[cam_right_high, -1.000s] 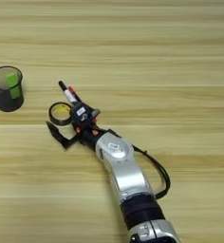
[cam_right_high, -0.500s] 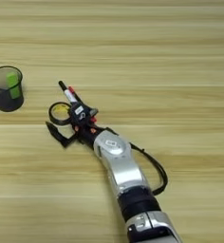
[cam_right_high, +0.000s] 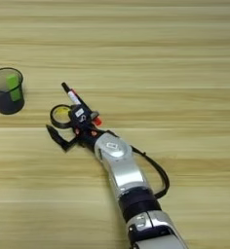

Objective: Move the objects on the table

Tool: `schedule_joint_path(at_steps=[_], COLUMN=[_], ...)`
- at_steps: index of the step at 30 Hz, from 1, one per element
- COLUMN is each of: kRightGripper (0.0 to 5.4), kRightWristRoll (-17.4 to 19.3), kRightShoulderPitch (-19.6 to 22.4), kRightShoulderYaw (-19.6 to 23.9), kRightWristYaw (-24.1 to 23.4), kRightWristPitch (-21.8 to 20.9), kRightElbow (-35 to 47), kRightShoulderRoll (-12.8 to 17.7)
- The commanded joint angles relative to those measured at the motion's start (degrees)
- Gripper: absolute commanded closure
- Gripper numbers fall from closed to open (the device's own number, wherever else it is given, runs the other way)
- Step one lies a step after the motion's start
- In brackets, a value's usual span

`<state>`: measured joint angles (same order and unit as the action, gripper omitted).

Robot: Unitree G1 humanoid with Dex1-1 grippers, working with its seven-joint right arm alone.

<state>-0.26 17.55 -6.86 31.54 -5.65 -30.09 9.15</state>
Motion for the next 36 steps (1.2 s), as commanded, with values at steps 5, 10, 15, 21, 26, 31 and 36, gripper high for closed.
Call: schedule_joint_path(at_steps=[5, 10, 15, 21, 26, 31, 36], kRightGripper=[0.26, 0.87, 1.30, 1.36, 1.36, 1.36, 1.36], kRightWristRoll=[0.14, 0.22, 0.26, 0.53, 1.15, 2.62, 4.72], kRightShoulderPitch=[4.05, 4.25, 4.45, 4.57, 4.37, 4.64, 5.59], kRightShoulderYaw=[0.49, 0.58, 0.72, 0.94, 1.51, 3.73, 7.50], kRightWristYaw=[-0.73, -0.61, -0.60, -0.57, -0.73, -1.50, -2.94], kRightWristPitch=[-1.38, -1.53, -1.62, -1.65, -1.56, -0.86, 0.43], kRightElbow=[1.04, 0.66, 0.34, 0.49, 2.50, 6.82, 11.18], kRightShoulderRoll=[0.28, 0.20, 0.16, 0.14, 0.16, 0.87, 2.20])
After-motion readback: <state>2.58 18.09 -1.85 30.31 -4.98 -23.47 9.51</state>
